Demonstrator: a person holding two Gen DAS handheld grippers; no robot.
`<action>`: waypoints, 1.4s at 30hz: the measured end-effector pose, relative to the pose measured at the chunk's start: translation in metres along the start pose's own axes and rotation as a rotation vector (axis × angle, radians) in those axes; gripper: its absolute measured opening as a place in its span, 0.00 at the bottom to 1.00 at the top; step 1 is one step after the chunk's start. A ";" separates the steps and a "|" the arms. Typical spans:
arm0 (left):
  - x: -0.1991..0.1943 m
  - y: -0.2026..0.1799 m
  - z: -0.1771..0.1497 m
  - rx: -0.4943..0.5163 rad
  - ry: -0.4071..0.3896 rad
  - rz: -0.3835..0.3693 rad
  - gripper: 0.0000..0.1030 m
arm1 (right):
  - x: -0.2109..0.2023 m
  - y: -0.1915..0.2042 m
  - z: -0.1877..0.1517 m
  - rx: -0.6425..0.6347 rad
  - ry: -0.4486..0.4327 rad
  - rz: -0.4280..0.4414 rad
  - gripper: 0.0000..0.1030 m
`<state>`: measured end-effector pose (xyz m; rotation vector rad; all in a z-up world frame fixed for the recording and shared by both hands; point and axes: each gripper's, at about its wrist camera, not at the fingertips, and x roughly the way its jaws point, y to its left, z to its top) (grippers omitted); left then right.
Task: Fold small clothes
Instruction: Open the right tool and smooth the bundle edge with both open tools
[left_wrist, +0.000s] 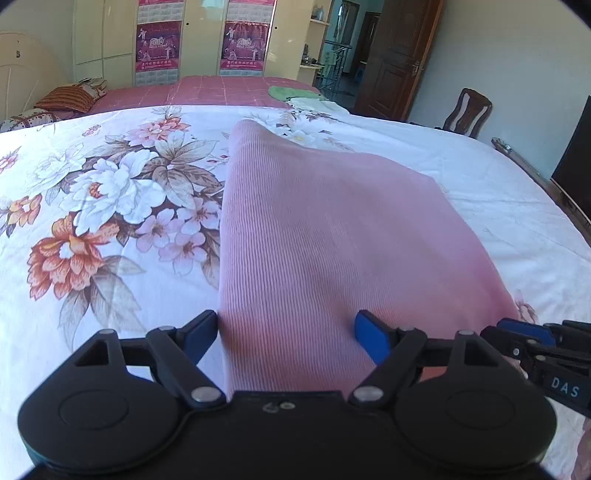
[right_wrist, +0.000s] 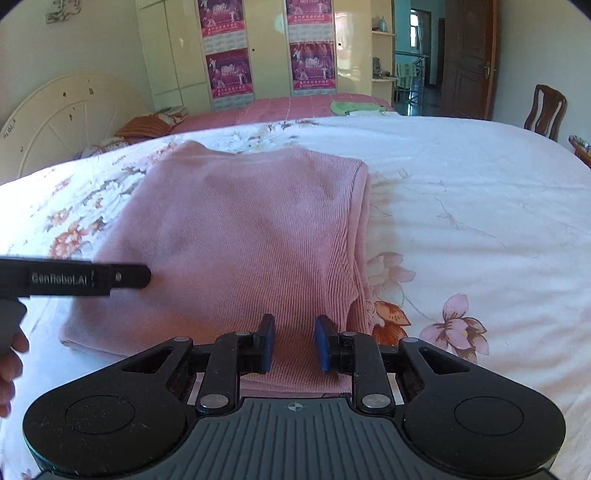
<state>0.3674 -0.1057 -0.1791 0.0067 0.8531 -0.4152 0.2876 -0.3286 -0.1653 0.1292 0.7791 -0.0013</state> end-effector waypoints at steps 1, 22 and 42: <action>0.000 0.001 -0.004 0.003 0.007 -0.004 0.75 | 0.002 0.000 -0.005 -0.017 0.019 -0.004 0.23; -0.015 -0.002 0.001 -0.045 -0.005 -0.017 0.89 | -0.024 -0.020 0.010 0.015 0.006 0.060 0.23; 0.028 0.005 0.056 -0.058 0.001 0.008 0.94 | 0.026 -0.053 0.072 0.161 0.016 0.106 0.92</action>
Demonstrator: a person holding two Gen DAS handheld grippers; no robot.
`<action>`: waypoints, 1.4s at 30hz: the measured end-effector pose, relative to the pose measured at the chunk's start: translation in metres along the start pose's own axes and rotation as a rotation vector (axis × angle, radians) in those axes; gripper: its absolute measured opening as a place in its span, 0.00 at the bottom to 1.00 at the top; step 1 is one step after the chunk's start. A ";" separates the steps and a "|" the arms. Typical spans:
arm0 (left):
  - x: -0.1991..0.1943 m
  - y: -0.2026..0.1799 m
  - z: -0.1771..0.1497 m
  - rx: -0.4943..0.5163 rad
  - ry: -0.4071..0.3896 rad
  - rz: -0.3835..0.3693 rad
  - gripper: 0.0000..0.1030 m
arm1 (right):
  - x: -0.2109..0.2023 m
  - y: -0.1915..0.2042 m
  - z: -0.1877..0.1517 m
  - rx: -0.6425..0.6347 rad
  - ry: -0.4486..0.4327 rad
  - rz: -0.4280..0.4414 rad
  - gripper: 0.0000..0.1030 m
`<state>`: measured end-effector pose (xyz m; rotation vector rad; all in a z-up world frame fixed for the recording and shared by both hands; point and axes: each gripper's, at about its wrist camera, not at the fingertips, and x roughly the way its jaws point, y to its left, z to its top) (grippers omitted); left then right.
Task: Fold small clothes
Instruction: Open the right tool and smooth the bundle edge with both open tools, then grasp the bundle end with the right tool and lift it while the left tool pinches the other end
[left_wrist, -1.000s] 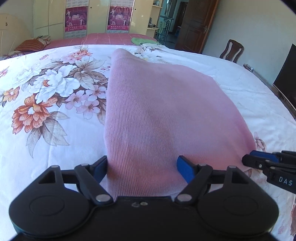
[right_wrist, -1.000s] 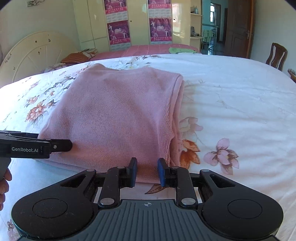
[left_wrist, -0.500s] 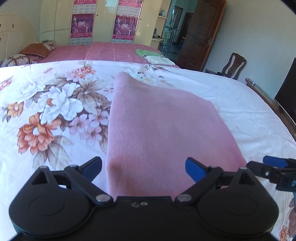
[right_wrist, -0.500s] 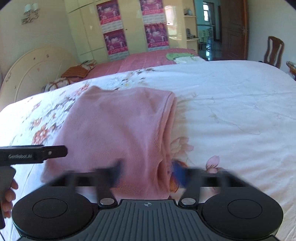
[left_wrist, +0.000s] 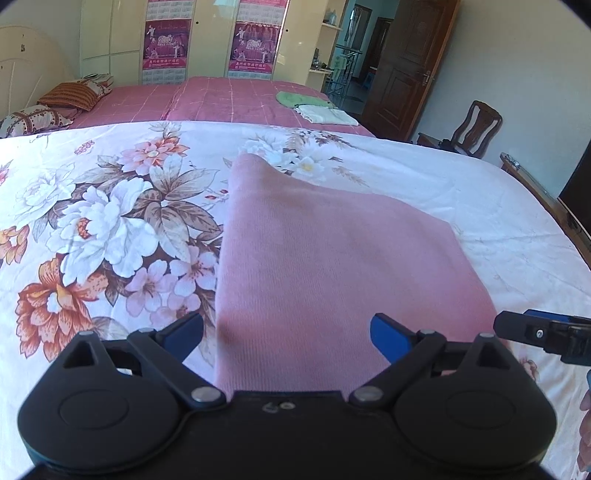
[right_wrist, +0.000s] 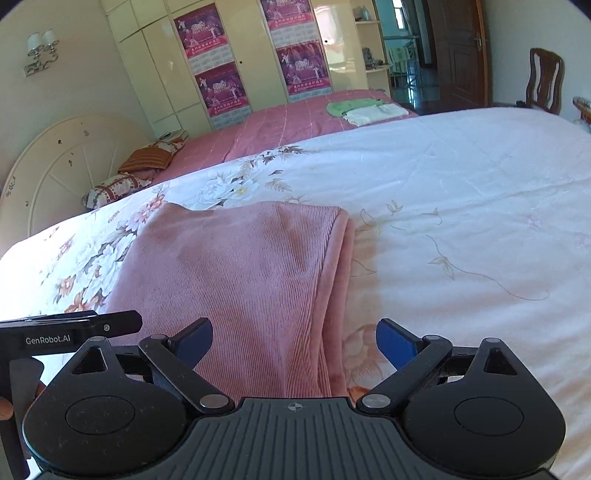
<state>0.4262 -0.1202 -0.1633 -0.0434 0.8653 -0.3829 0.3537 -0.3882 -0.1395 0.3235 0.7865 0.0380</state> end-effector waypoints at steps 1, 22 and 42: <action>0.003 0.003 0.001 -0.008 0.006 -0.007 0.94 | 0.004 -0.001 0.002 0.004 0.004 0.004 0.92; 0.034 0.006 0.004 -0.038 0.044 -0.126 0.62 | 0.057 -0.015 0.012 0.063 0.084 0.064 0.37; -0.051 0.015 0.014 0.008 -0.100 -0.167 0.31 | -0.009 0.076 0.027 0.064 -0.013 0.283 0.23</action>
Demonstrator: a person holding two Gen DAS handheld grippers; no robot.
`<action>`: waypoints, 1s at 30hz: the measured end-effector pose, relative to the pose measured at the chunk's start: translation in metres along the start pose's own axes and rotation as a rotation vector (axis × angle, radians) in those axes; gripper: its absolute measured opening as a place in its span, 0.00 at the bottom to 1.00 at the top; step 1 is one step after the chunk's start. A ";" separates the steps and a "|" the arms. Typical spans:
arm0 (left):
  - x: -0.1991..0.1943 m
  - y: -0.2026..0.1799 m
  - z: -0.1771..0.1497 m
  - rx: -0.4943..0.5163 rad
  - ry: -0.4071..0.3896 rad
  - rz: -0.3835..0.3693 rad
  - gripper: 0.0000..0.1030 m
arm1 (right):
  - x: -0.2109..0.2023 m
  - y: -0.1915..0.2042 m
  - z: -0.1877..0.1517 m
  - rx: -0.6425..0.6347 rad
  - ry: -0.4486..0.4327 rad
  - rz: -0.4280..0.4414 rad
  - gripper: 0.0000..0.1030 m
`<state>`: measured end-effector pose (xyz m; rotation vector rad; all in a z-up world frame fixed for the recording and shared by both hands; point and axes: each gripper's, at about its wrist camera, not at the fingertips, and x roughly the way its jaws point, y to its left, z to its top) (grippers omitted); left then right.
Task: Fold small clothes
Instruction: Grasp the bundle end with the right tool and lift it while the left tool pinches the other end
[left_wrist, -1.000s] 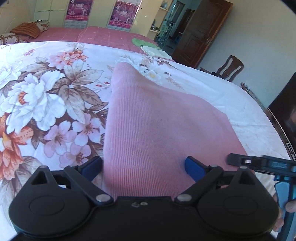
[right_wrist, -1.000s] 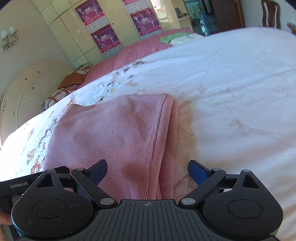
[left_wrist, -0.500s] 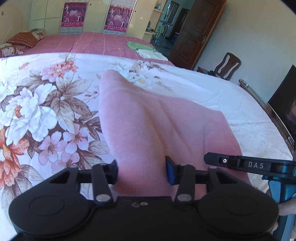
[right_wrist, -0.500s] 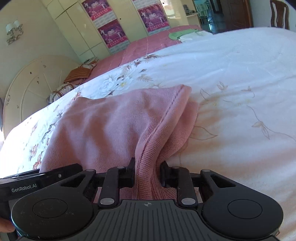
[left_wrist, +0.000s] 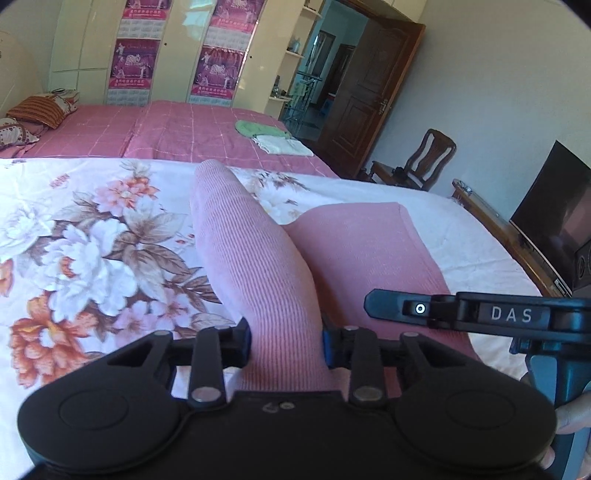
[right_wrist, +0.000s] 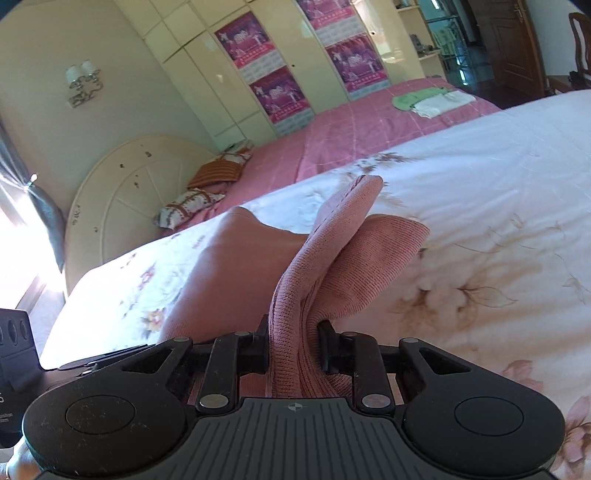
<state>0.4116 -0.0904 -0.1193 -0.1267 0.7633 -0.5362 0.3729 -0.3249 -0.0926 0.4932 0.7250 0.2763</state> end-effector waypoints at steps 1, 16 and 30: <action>-0.009 0.006 0.000 -0.001 -0.010 0.006 0.31 | 0.003 0.011 0.001 -0.004 -0.001 0.013 0.23; -0.136 0.182 0.011 -0.031 -0.099 0.088 0.31 | 0.106 0.207 -0.037 -0.054 0.003 0.121 0.23; -0.133 0.335 0.017 -0.070 -0.075 0.149 0.31 | 0.237 0.267 -0.059 -0.028 0.015 0.071 0.23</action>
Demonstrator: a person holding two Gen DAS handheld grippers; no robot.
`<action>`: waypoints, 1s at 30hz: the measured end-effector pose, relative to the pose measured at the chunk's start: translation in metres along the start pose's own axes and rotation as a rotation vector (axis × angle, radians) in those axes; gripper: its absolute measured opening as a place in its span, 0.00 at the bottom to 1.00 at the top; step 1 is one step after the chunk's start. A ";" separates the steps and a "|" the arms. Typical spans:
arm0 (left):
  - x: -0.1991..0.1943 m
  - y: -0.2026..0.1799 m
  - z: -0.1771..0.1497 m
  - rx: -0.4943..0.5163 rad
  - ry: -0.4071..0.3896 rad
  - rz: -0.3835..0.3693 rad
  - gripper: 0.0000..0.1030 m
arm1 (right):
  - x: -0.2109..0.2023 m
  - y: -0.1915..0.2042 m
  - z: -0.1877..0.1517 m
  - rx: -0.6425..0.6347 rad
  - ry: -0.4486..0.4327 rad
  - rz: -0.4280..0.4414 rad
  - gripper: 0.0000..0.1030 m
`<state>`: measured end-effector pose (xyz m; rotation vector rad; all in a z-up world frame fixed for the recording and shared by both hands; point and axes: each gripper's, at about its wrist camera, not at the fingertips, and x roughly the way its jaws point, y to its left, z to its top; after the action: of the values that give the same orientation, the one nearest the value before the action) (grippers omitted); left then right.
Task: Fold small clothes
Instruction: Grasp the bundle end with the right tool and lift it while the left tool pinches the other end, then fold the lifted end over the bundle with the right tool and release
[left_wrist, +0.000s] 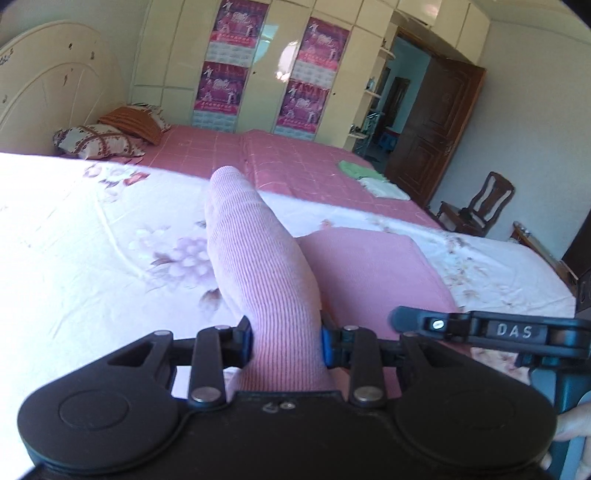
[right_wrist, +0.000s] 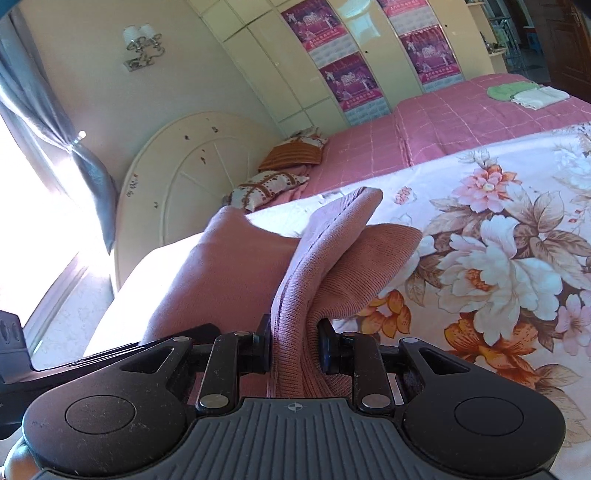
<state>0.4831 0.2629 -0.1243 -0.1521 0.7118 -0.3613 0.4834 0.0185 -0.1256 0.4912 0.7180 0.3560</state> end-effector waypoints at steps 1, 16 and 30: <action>0.007 0.010 -0.004 -0.017 0.013 0.015 0.31 | 0.007 -0.008 -0.001 0.008 0.013 -0.023 0.23; -0.009 0.036 -0.010 -0.011 -0.068 0.142 0.70 | 0.019 -0.034 -0.004 -0.058 0.059 -0.173 0.24; 0.070 0.058 0.013 -0.124 0.033 0.163 0.76 | 0.093 -0.026 0.027 -0.250 0.082 -0.276 0.26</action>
<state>0.5561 0.2908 -0.1720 -0.2042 0.7741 -0.1643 0.5711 0.0331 -0.1723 0.1383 0.7971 0.2032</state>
